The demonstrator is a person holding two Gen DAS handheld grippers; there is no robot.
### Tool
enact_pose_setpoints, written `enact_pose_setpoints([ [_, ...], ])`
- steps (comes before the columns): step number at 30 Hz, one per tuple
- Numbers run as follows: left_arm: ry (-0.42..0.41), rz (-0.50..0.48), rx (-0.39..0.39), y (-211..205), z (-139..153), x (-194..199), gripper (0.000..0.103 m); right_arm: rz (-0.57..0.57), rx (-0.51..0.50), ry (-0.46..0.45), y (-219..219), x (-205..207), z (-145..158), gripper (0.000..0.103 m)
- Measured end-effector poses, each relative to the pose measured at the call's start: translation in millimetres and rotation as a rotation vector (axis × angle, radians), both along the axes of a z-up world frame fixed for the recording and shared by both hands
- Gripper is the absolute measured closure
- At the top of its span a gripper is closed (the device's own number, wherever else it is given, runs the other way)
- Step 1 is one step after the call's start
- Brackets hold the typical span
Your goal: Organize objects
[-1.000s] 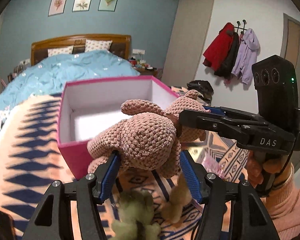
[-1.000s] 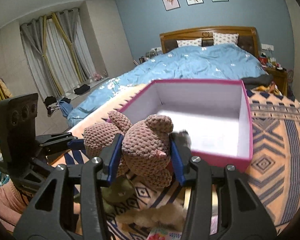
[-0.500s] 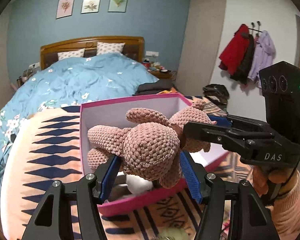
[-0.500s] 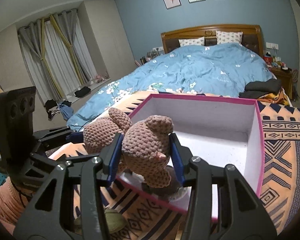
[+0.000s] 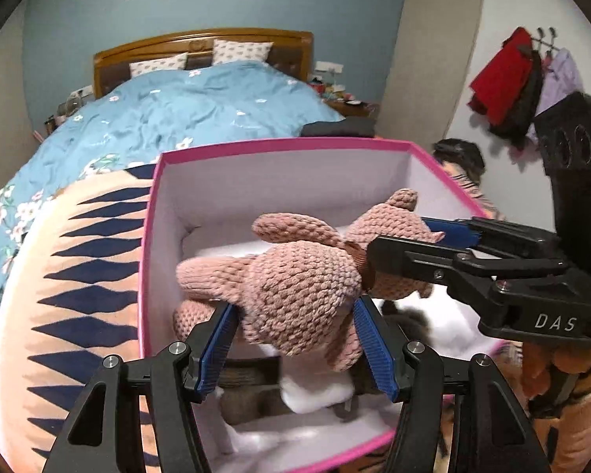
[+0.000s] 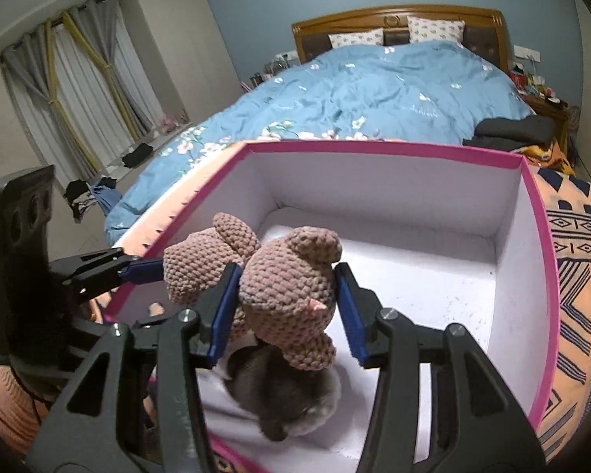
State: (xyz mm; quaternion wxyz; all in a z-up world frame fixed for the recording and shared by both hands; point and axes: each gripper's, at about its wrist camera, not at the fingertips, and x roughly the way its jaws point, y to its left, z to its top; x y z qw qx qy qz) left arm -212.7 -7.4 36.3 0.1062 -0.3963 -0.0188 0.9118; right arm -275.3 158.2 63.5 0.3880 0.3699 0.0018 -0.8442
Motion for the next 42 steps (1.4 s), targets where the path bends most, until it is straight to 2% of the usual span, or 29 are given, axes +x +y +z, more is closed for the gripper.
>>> enact_pose_setpoints([
  [3,0.009,0.023,-0.013,-1,-1,1,0.041,-0.033,0.019,-0.024,-1,-4,-4,0.051],
  [6,0.026,0.019,-0.006,-6,-1,8,0.04,-0.06,0.027,0.005,5,3,-1,0.049],
  [11,0.076,-0.014,0.031,-9,1,37,0.031,-0.041,-0.018,0.003,22,20,2,0.049],
  [24,0.168,-0.082,0.115,-9,22,114,0.024,0.045,-0.105,0.046,59,88,16,0.047],
  [30,0.144,-0.089,0.125,-6,7,144,0.023,0.148,-0.098,0.049,52,122,12,0.045],
  [37,0.082,-0.07,0.114,-6,-16,172,0.023,0.264,-0.019,-0.012,18,144,-21,0.045],
  [42,0.058,-0.042,0.141,-13,-27,191,0.023,0.296,0.024,-0.036,2,147,-36,0.045],
])
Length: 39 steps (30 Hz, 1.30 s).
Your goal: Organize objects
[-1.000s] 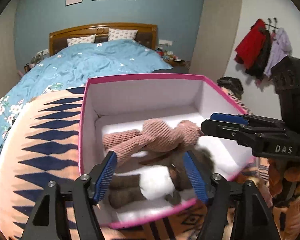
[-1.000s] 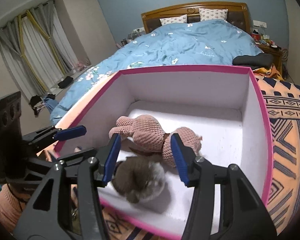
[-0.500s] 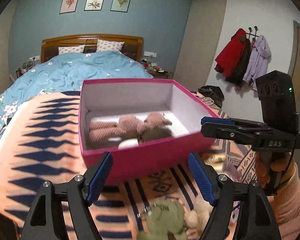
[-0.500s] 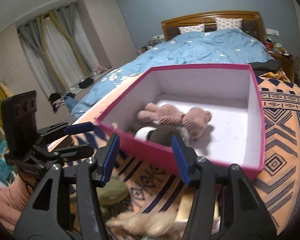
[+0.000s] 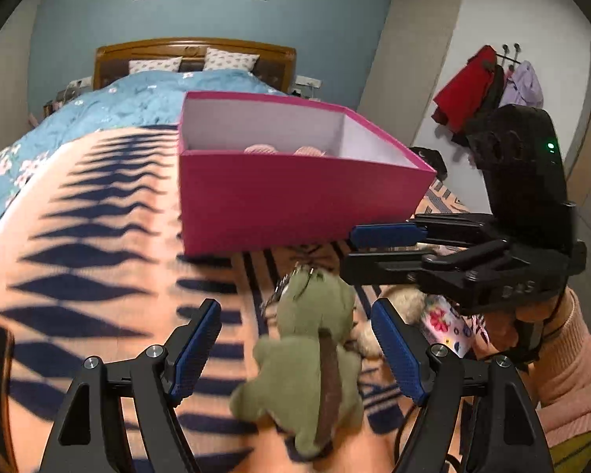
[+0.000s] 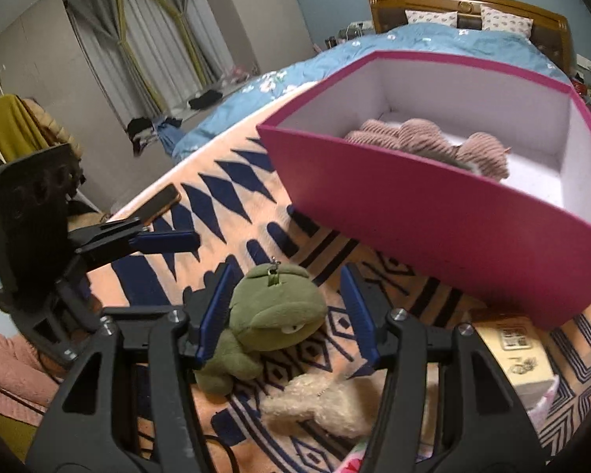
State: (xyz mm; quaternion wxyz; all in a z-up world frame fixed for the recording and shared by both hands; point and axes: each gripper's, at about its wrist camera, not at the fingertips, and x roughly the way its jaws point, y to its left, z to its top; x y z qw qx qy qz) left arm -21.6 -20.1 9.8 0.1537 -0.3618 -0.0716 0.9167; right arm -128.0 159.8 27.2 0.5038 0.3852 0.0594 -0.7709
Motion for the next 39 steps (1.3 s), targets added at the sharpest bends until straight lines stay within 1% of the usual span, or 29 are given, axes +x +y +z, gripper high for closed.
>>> enact_pose_setpoints([
  [2,-0.016,0.015,0.008,-2,-6,5,0.023,0.013,0.024,-0.005,-7,1,-5,0.041],
  [7,-0.056,0.036,0.058,-8,-18,16,0.023,0.03,0.071,-0.014,-21,1,-16,0.041],
  [13,-0.074,0.051,0.086,-8,-23,31,0.023,0.037,0.1,-0.029,-31,-5,-24,0.04],
  [16,-0.107,0.053,0.111,-6,-31,35,0.023,0.05,0.095,-0.061,-33,-9,-28,0.04],
  [22,-0.16,0.039,0.118,2,-41,40,0.025,0.063,0.069,-0.112,-29,-14,-32,0.04],
  [24,-0.167,0.048,0.127,2,-42,38,0.034,0.079,0.067,-0.133,-30,-13,-34,0.04],
  [25,-0.174,0.059,0.143,0,-42,36,0.036,0.079,0.064,-0.131,-29,-13,-35,0.04],
  [27,-0.181,0.075,0.158,-4,-42,35,0.046,0.074,0.06,-0.126,-27,-11,-34,0.041],
  [28,-0.188,0.087,0.162,-6,-43,33,0.049,0.067,0.056,-0.123,-26,-11,-33,0.042],
  [31,-0.201,0.096,0.195,-11,-43,30,0.051,0.045,0.044,-0.124,-20,-9,-32,0.042],
  [33,-0.205,0.097,0.211,-11,-43,28,0.056,0.027,0.034,-0.124,-15,-7,-30,0.043],
  [39,-0.184,0.09,0.224,-8,-33,22,0.056,-0.048,-0.01,-0.104,5,2,-20,0.043],
])
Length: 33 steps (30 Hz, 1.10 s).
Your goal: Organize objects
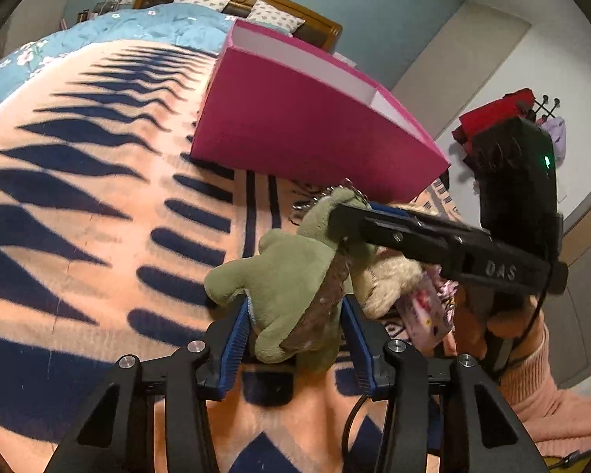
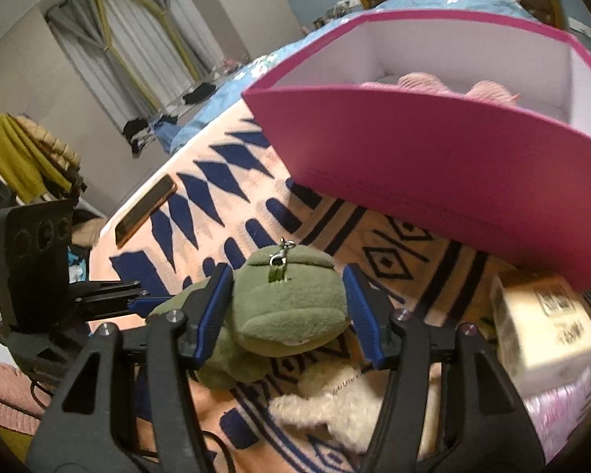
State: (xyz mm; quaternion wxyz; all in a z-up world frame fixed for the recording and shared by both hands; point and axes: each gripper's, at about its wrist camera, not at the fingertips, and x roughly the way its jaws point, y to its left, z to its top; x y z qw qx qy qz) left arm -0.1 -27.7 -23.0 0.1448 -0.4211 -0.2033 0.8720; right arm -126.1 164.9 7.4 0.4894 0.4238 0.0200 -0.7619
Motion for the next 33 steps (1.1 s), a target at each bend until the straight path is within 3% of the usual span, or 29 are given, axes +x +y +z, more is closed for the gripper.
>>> enact_pose_setpoints([
  [7,0.072,-0.055,-0.032,9,29,-15,0.056,-0.107,-0.057,0.067,21,5,28,0.043],
  [15,0.185,-0.108,-0.087,15,88,-37,0.054,-0.171,-0.131,0.191,36,4,79,0.043],
  [23,0.286,-0.131,-0.168,17,144,-78,0.054,-0.218,-0.199,0.29,28,-29,128,0.043],
  [30,0.287,-0.133,-0.165,7,155,-133,0.054,-0.273,-0.193,0.314,11,-76,140,0.042],
  [33,0.277,-0.122,-0.179,8,149,-155,0.052,-0.286,-0.182,0.277,7,-100,135,0.042],
])
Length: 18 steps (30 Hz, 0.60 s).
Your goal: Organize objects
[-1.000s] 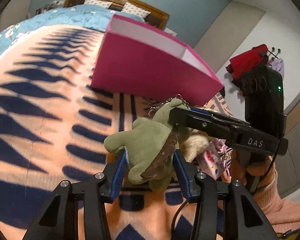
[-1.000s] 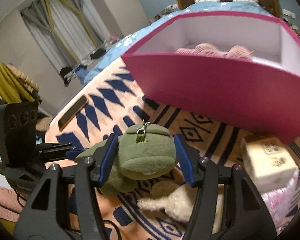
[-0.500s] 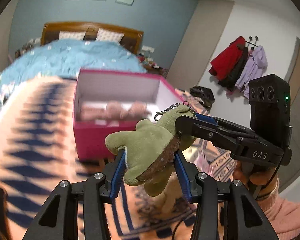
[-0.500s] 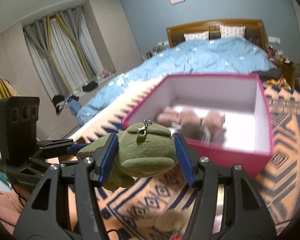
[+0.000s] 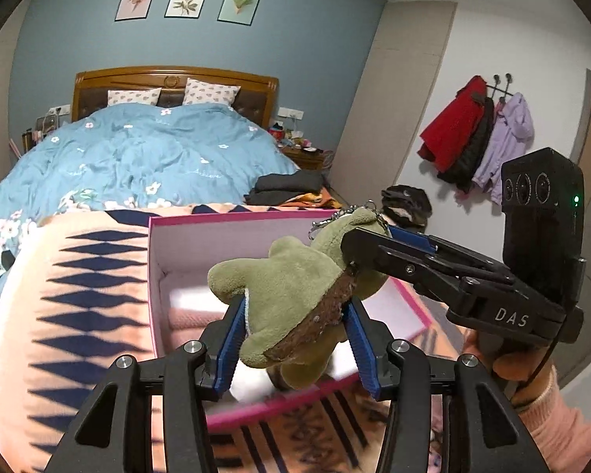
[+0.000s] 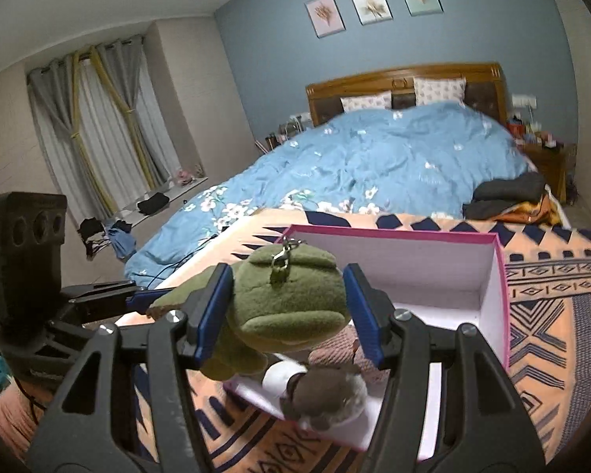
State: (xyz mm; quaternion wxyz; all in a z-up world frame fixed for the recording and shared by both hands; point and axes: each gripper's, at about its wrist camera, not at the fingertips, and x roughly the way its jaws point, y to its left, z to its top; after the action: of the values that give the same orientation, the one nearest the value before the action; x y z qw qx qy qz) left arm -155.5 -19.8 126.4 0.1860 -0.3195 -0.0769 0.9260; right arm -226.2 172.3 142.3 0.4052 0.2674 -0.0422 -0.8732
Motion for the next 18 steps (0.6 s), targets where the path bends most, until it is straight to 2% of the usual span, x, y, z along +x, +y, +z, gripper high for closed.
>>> enact_pose_setpoints([
  [6,-0.061,0.023,-0.01,-5,-18,-47,0.05,-0.026,0.042,-0.04,-15,-35,-14,0.042],
  [15,-0.124,0.062,-0.091,-5,-41,-93,0.048,-0.063,0.123,-0.095,-41,-78,-35,0.041],
  [18,-0.162,0.13,-0.176,-4,-50,-110,0.047,-0.061,0.143,-0.164,-45,-94,-44,0.038],
])
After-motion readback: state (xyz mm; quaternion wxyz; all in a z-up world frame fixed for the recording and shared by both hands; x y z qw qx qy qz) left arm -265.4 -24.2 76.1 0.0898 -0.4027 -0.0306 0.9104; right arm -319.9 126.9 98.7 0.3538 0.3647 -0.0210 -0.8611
